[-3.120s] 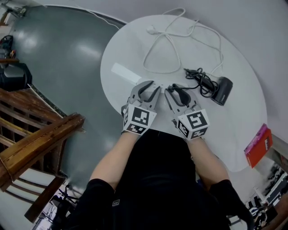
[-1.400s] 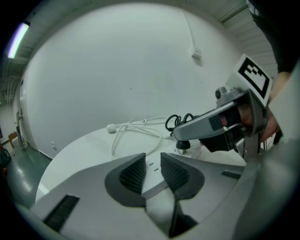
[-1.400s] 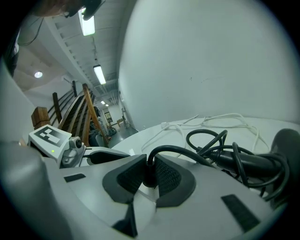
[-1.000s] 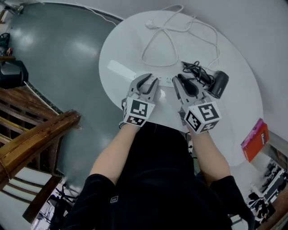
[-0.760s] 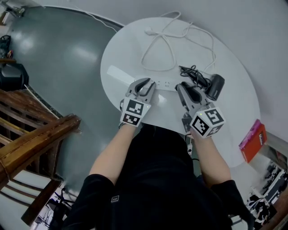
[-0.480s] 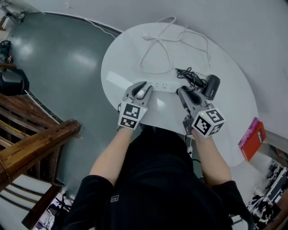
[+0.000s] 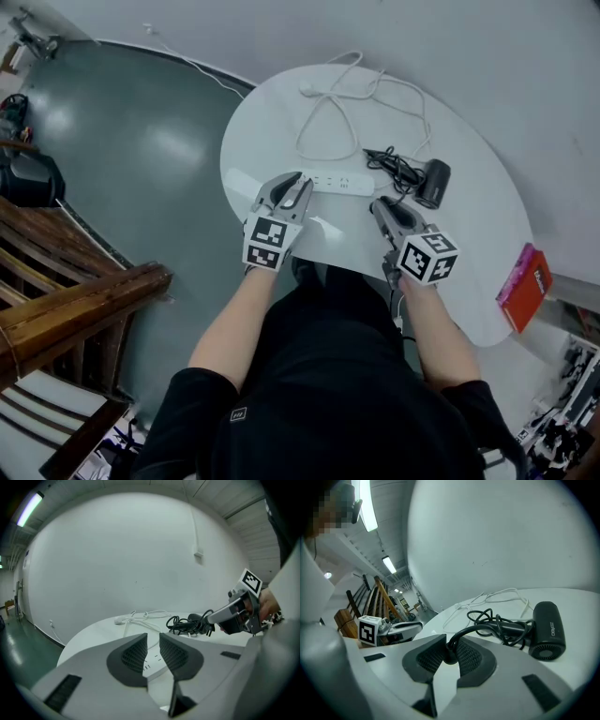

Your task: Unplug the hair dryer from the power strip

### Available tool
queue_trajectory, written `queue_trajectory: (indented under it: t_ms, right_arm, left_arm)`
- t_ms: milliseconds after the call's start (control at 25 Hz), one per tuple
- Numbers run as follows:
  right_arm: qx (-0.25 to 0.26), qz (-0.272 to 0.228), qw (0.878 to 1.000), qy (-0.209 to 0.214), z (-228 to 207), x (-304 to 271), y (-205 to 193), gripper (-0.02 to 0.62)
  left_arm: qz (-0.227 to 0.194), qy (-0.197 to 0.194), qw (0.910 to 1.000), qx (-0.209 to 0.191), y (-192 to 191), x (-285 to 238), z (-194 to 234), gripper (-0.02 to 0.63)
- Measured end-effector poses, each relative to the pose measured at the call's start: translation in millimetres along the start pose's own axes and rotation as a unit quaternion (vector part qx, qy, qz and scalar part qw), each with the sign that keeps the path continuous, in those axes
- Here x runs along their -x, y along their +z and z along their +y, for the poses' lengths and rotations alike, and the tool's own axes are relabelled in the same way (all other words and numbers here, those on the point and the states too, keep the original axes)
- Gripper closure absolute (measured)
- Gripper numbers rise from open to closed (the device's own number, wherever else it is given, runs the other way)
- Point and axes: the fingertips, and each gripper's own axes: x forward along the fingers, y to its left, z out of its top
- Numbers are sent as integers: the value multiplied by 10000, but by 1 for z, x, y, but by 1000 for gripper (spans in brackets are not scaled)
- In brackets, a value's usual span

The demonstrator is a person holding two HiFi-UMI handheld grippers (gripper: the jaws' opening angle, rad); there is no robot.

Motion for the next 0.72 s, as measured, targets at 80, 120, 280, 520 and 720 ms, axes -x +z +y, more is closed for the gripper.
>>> queue_trajectory:
  t_ms: [80,120,280,520,720]
  right_arm:
    - [121,112,9998,-108,-1,1,-10,525]
    - [176,156,9996,-157,-2,2,-14,525]
    - [109,238,9994,-233,-4,6,-27,525]
    - [54,467,9989,-93,-11,11,-47,525]
    - [-27,664,9977,161,-16,8,-63,525]
  left_arm:
    - [-54,-15,10000,10,5,6,-2,520]
    - [-89,-29,10000,6,9,9,-4,520]
    - [-221,-68,9996,-137,24,22,-16,526]
    - [-452,-33,9987,-245,56,32,-34,535]
    - [-585,106,9981,-188,83,40,-43,541]
